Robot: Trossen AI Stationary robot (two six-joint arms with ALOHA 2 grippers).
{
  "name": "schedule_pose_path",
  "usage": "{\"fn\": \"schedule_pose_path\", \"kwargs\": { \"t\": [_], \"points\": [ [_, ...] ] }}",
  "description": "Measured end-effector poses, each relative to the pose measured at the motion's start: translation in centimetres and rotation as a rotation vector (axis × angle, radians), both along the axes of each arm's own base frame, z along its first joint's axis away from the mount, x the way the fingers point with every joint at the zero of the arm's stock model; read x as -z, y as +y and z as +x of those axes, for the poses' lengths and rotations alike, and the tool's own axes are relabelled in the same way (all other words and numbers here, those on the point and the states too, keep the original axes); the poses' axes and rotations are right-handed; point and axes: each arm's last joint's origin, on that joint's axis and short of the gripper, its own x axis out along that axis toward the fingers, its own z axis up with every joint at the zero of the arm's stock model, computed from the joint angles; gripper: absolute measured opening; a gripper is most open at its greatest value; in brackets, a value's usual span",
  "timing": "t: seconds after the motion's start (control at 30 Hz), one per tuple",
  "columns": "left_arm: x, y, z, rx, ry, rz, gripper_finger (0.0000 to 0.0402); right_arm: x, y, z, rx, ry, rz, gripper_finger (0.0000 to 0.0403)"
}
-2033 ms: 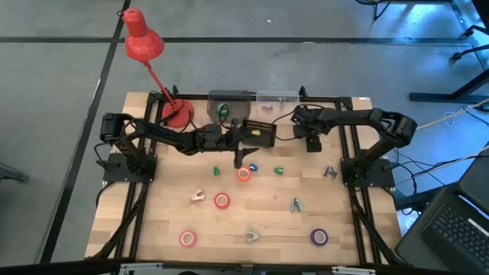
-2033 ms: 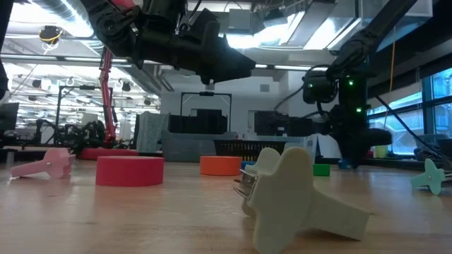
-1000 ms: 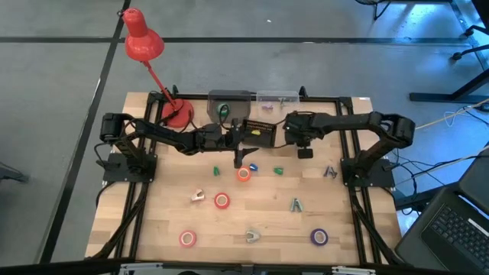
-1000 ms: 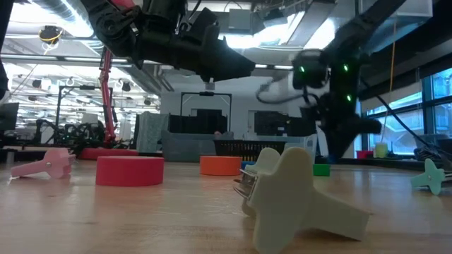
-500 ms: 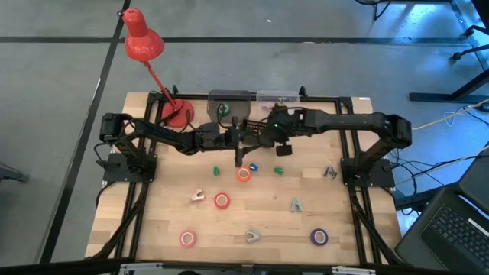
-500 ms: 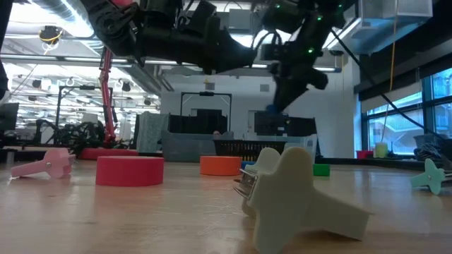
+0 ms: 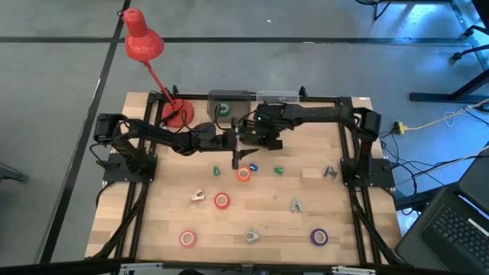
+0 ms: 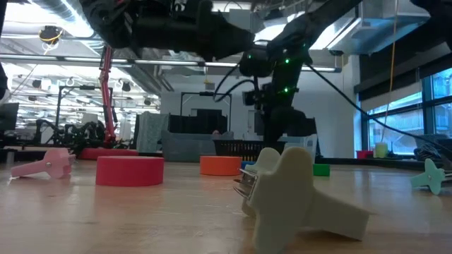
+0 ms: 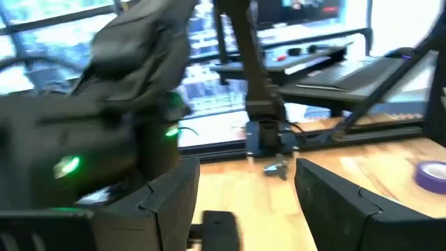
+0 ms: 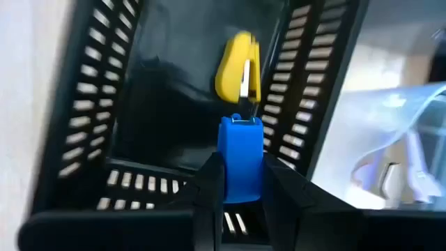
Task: Pick and place Stapler, Stapler remover, tape
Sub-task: Put the top blue mini-stapler into the black bin, then put the pink tape into the black transparent bin
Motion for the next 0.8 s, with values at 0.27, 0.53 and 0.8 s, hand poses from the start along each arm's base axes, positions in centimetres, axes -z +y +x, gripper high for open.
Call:
{"fn": "schedule_pose_path", "kwargs": {
  "t": [0.27, 0.53, 0.8],
  "points": [
    [-0.4, -1.0, -0.3, 0.036, 0.017, 0.028, 0.0205, 0.3, -0.9, 0.0, 0.058, -0.025, 0.012, 0.0094],
    [-0.1, -1.0, -0.4, 0.005, 0.081, 0.107, 0.0202, -0.2, -0.6, 0.1, 0.136, -0.07, 0.029, 0.0279],
    [-1.3, -2.4, -3.9, -0.24, 0.36, 0.118, 0.0193, -4.7, 1.4, -1.3, 0.174, -0.193, 0.039, 0.0301]
  ]
}}
